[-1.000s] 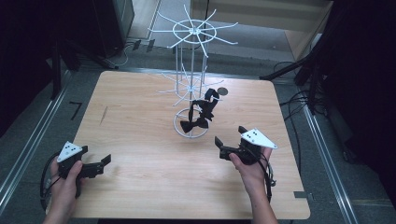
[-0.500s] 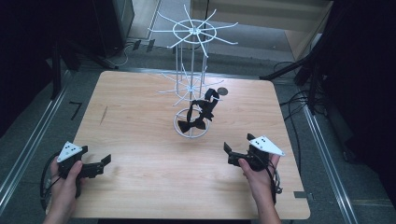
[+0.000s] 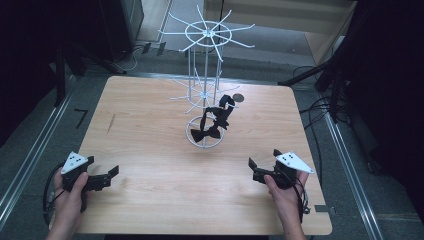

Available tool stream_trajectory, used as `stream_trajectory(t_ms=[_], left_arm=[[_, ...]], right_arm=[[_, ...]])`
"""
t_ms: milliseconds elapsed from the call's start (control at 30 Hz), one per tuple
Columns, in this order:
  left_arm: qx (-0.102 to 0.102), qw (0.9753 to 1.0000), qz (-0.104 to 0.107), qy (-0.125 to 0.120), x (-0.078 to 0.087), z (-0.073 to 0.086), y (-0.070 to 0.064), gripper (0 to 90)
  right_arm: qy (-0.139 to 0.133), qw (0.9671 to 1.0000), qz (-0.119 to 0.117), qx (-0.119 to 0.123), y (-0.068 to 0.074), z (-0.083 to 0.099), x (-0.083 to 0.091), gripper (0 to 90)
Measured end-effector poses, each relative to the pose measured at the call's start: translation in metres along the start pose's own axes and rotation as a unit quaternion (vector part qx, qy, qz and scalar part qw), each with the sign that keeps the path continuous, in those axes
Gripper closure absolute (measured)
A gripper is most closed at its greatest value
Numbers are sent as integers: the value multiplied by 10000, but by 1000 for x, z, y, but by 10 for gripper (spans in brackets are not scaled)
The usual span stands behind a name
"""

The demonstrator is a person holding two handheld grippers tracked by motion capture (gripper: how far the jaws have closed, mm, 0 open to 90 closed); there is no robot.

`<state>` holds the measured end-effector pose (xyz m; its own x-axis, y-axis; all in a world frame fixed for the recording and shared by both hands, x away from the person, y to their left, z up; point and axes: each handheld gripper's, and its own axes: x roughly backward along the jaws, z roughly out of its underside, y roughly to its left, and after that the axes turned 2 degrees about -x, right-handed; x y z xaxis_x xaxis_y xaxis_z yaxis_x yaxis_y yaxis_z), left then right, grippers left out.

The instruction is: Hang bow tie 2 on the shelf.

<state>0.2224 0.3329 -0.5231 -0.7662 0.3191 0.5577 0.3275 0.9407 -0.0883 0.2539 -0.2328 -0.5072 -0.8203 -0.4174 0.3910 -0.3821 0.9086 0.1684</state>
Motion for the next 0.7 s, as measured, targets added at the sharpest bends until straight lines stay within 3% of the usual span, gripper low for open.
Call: stream_trajectory(t_ms=[700], left_arm=[[-15, 10000, -8, -8, 0, 0, 0, 0]], right_arm=[[78, 9993, 342, -148, -34, 17, 30, 26]])
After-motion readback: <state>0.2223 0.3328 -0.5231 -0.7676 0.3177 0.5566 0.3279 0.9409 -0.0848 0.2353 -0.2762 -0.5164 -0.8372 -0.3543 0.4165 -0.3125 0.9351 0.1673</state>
